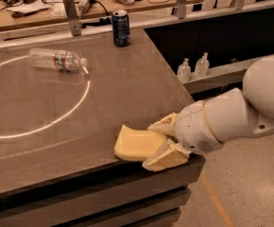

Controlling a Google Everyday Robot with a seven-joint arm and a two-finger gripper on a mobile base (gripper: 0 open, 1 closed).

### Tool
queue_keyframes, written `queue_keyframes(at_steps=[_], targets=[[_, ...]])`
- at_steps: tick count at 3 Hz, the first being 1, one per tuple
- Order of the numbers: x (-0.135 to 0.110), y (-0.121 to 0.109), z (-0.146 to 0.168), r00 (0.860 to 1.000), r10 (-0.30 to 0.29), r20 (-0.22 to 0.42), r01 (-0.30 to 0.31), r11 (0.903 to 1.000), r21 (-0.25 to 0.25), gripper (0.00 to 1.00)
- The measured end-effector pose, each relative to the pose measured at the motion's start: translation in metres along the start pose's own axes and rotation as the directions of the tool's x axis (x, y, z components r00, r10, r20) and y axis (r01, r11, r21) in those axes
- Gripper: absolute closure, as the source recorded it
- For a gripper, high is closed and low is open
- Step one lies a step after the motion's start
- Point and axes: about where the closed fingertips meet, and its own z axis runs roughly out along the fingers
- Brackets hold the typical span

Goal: Move sponge near pepsi can

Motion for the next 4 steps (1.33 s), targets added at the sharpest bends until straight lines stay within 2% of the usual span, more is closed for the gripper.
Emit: queue_keyframes(at_steps=[1, 2, 3, 4], targets=[[0.004, -0.007, -0.001, 1.0, -0.02, -0.015, 0.02, 0.9996, 0.019, 0.7], [-0.01, -0.026, -0.014, 1.0, -0.013, 0.018, 0.011, 0.9961, 0.087, 0.93], [-0.033, -0.062, -0.034, 0.998, -0.011, 0.062, -0.001, 0.9814, 0.192, 1.0], [-0.048, -0.104, -0.048, 0.998, -0.004, 0.064, -0.015, 0.958, 0.286, 1.0]])
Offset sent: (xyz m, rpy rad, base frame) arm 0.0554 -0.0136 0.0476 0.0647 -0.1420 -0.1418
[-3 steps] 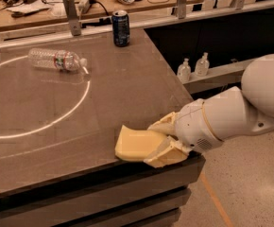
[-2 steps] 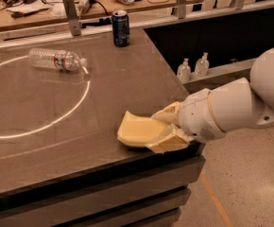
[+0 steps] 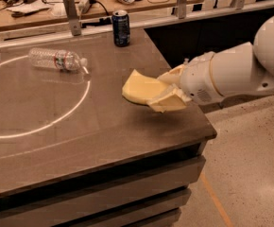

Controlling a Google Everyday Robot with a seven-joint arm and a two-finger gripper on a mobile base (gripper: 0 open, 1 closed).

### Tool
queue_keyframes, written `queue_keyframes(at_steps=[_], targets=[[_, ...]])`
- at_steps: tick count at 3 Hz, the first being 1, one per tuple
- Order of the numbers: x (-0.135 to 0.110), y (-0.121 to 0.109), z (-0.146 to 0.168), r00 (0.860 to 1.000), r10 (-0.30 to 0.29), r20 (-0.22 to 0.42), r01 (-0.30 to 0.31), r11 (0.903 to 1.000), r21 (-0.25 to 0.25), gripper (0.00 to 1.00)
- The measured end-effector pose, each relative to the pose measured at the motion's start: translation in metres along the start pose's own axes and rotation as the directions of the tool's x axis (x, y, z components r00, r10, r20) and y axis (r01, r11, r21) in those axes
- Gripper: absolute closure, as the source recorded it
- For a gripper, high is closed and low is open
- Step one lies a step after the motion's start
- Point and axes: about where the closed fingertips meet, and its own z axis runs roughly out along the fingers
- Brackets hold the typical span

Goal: Move sponge near pepsi can

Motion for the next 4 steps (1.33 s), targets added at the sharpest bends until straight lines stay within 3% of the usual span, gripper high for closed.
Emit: queue_keyframes(at_steps=[1, 2, 3, 4], targets=[[-0.004, -0.041, 0.012, 0.999, -0.009, -0.043, 0.012, 0.9974, 0.071, 1.0], [-0.006, -0.044, 0.014, 0.998, -0.02, -0.063, 0.026, 0.996, 0.086, 1.0], [-0.004, -0.039, 0.013, 0.996, 0.023, -0.09, -0.013, 0.9942, 0.107, 1.0], [-0.003, -0.072, 0.014, 0.991, 0.075, -0.11, -0.05, 0.9761, 0.211, 1.0]])
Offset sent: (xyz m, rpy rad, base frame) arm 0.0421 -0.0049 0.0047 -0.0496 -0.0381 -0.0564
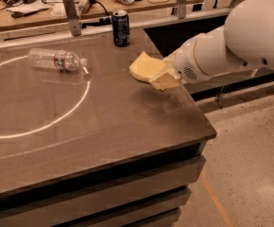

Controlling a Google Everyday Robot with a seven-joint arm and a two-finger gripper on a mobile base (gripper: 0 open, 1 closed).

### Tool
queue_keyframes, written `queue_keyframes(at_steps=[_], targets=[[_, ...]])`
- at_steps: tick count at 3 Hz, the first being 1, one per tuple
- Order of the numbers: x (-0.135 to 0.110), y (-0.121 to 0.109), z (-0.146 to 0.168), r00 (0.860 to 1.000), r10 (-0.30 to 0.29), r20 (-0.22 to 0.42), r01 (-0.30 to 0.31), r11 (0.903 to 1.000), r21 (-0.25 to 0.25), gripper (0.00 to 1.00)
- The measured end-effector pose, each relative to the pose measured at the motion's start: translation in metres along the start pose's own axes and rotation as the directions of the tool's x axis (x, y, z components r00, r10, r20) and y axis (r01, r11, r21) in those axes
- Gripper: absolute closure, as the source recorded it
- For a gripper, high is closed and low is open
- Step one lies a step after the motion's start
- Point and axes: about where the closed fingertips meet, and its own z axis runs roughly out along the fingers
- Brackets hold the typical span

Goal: Move sponge near pepsi can

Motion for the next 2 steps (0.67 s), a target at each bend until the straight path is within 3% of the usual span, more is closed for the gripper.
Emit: queue_keyframes(at_steps=[1, 2], targets=[[-0.002, -0.04, 0.016, 0.999, 0.034, -0.038, -0.03, 0.9942, 0.104, 1.0], [-0.003, -0.074, 0.038, 0.994, 0.07, -0.081, -0.055, 0.9841, 0.169, 1.0]])
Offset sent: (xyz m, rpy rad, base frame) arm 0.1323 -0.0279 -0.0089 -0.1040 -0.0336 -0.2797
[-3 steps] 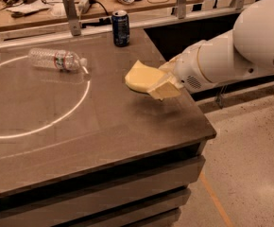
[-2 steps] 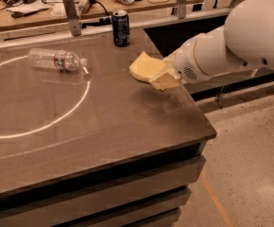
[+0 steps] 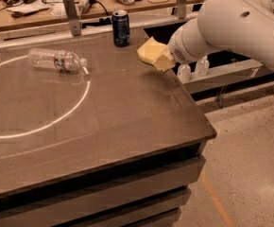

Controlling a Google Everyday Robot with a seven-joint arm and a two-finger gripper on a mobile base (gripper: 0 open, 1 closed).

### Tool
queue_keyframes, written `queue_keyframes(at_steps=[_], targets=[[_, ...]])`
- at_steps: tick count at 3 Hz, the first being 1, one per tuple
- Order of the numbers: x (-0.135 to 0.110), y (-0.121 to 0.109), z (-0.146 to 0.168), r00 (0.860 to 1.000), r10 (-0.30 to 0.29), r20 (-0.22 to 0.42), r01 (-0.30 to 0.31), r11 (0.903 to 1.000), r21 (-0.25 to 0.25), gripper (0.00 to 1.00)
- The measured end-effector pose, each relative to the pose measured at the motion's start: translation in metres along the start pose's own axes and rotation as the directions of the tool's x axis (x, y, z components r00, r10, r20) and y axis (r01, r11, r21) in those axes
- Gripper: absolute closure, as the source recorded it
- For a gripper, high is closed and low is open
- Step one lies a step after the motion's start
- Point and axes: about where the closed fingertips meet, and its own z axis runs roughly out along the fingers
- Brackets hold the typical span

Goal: Move sponge near pepsi can

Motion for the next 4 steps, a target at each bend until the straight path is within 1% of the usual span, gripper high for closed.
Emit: queue_keyframes(at_steps=[1, 2, 3, 4], targets=[[-0.005, -0.02, 0.034, 0.999, 0.032, -0.022, -0.032, 0.9989, 0.036, 1.0], [-0.009, -0.035, 0.064, 0.998, 0.058, -0.027, -0.057, 0.9969, 0.055, 1.0], [-0.012, -0.048, 0.09, 0.997, 0.082, -0.014, -0.081, 0.9954, 0.052, 1.0], [-0.018, -0.056, 0.111, 0.996, 0.084, -0.008, -0.084, 0.996, 0.03, 1.0]])
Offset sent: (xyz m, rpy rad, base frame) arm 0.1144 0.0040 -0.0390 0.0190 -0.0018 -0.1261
